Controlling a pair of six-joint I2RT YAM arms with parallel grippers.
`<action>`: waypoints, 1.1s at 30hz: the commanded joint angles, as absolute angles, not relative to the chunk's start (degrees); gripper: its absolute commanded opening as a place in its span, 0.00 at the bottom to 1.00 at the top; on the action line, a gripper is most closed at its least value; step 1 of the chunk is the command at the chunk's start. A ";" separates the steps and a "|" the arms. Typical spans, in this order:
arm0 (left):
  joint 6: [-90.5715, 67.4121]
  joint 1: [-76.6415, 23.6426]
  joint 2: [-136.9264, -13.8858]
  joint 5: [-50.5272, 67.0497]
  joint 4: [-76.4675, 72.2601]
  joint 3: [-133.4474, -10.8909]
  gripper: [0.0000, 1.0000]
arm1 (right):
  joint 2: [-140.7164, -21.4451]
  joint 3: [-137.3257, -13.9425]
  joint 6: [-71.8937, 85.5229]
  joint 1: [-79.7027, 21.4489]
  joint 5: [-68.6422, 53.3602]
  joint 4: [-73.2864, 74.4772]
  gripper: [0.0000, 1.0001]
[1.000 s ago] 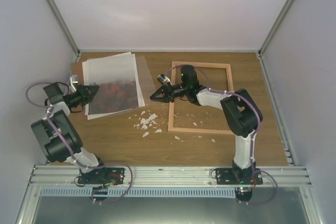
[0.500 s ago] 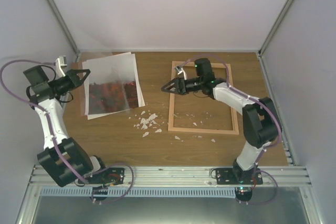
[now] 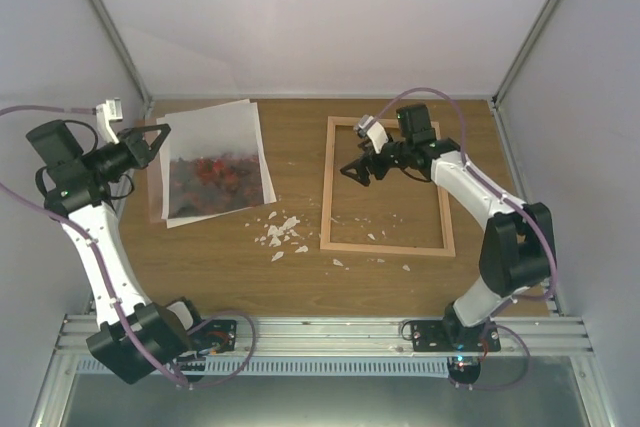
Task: Put the photo into the frame
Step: Move the photo frame to the center of the board.
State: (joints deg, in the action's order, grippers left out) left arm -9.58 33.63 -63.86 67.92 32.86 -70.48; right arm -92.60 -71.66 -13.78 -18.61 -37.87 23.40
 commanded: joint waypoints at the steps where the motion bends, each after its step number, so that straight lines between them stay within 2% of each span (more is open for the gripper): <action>1: -9.09 33.49 -63.65 71.42 33.72 -71.89 0.00 | -98.28 -70.95 -34.36 -18.38 -28.35 30.30 1.00; 6: -8.74 33.49 -63.64 71.95 34.41 -72.07 0.00 | -106.44 -72.93 -45.04 -18.55 -23.28 30.38 1.00; 15: -13.27 33.48 -63.99 72.47 31.59 -72.18 0.00 | -119.71 -83.49 -51.08 -21.81 -23.22 33.39 1.00; 33: -14.44 33.56 -65.74 73.89 31.51 -74.69 0.00 | -119.61 -75.84 -45.97 -42.00 -28.45 30.21 1.00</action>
State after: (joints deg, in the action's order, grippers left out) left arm -13.06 33.63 -65.12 72.20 34.48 -73.32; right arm -118.39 -78.06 -46.76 -36.27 -26.68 29.23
